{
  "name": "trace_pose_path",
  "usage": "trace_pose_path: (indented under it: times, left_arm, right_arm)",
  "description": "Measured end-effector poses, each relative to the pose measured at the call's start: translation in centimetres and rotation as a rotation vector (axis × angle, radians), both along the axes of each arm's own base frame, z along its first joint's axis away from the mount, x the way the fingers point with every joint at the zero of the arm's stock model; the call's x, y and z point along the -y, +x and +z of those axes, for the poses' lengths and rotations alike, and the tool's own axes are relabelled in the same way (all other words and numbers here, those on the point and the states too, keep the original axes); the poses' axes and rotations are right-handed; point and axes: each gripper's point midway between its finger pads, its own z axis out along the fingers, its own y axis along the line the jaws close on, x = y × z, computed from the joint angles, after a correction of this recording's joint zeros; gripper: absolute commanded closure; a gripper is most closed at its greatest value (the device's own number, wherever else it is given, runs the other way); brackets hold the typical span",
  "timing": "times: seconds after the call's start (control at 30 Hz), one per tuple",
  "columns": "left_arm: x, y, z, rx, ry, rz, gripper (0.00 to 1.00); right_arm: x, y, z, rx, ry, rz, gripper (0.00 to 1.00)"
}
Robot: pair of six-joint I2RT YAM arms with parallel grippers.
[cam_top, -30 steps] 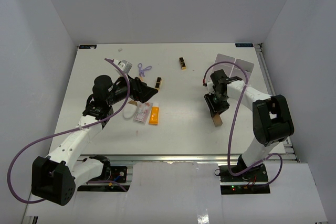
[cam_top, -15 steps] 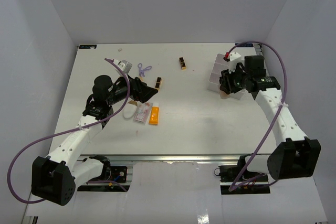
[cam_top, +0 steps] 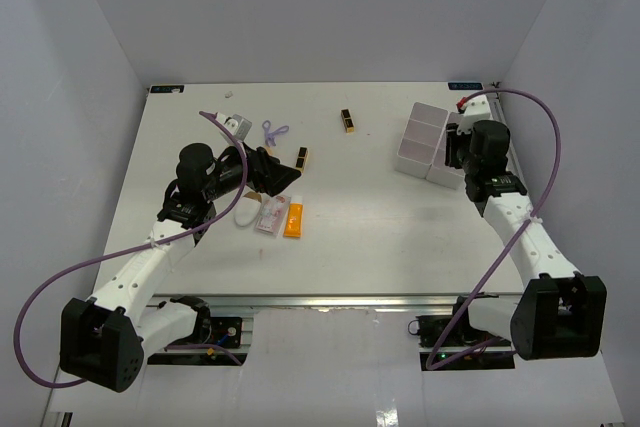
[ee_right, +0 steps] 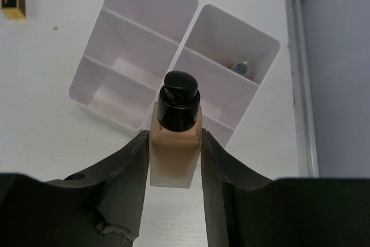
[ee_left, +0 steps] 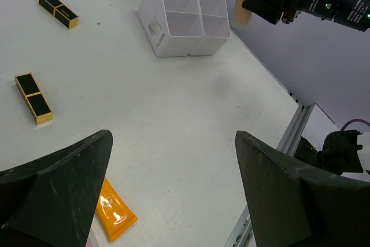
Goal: Organize the makeup
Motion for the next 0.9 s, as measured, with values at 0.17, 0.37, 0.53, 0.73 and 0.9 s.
trace_pose_path:
  times: [0.17, 0.37, 0.53, 0.73, 0.9]
  left_arm:
    - [0.0, 0.0, 0.0, 0.0, 0.0, 0.0, 0.02]
    - [0.0, 0.0, 0.0, 0.0, 0.0, -0.001, 0.02]
    - [0.0, 0.0, 0.0, 0.0, 0.0, -0.001, 0.02]
    - [0.0, 0.0, 0.0, 0.002, 0.001, -0.001, 0.02]
    - [0.1, 0.0, 0.0, 0.005, 0.004, -0.003, 0.02]
  right_arm:
    - [2.3, 2.3, 2.1, 0.131, 0.019, -0.135, 0.92]
    - [4.2, 3.9, 2.5, 0.21, 0.046, -0.226, 0.92]
    - [5.1, 5.2, 1.5, 0.229, 0.069, -0.261, 0.92]
    - [6.0, 6.4, -0.4, 0.212, 0.105, -0.29, 0.92]
    - [7.1, 8.0, -0.6, 0.226, 0.118, -0.32, 0.92]
